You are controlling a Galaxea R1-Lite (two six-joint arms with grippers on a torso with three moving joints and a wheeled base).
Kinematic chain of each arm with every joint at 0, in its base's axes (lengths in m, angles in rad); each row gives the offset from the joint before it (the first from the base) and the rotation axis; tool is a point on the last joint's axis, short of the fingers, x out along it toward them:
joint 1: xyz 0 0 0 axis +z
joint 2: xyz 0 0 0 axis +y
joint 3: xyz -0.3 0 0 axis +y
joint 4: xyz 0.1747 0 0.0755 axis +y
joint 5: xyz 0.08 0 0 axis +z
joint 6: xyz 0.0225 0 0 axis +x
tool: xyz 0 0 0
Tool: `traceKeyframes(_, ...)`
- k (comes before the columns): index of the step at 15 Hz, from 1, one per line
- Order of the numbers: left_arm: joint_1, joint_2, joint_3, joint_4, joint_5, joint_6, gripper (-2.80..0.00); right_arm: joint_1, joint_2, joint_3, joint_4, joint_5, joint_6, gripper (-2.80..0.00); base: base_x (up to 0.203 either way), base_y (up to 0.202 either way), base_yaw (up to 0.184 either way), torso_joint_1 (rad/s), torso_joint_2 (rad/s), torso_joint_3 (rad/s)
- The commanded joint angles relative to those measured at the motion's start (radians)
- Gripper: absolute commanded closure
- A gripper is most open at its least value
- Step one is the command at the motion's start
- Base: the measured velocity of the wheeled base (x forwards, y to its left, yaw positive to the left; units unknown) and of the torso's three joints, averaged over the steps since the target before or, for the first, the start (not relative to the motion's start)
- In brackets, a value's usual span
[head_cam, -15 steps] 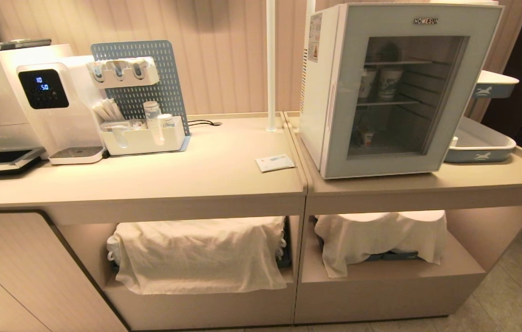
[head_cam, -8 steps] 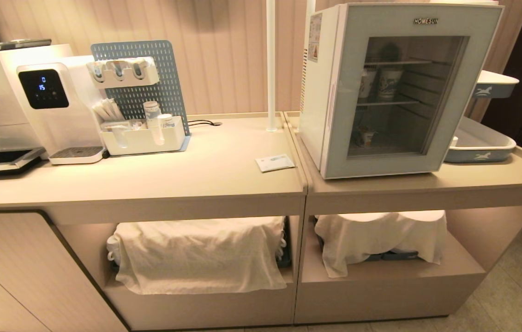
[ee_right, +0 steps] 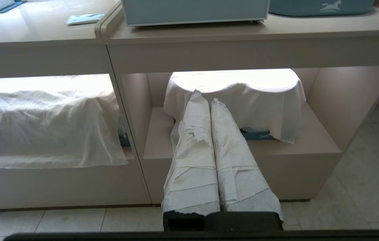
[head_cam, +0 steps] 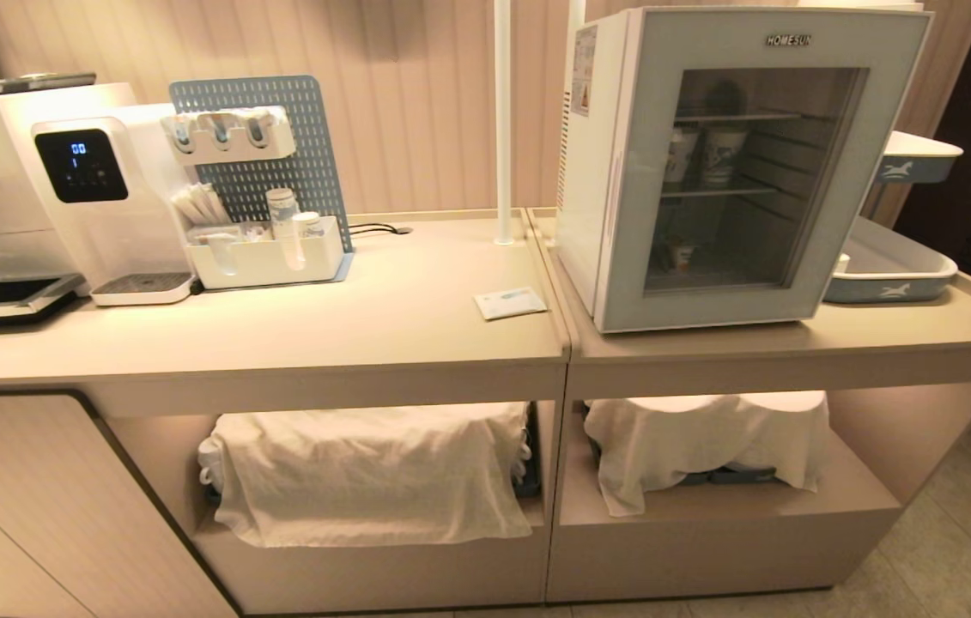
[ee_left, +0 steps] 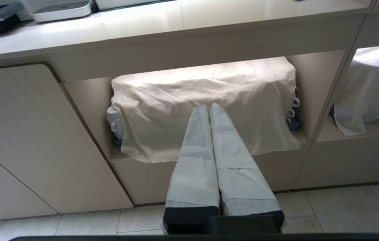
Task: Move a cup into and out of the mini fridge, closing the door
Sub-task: Open the freezer door
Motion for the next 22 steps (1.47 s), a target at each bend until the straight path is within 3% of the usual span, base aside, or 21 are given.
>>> traceKeyframes(1,0.000,0.000,0.000,0.001,0.001,0.001,0.00,0.000,0.000,0.011,0.000,0.001,-0.001,0.00,0.000,0.000,0.000,0.000,0.00,0.000)
traceKeyframes(22,0.000,0.000,0.000,0.003,0.001,0.007,0.00,0.000,0.000,0.011,0.003,0.003,-0.003,0.00,0.000,0.182,-0.002,0.003,0.00,0.003)
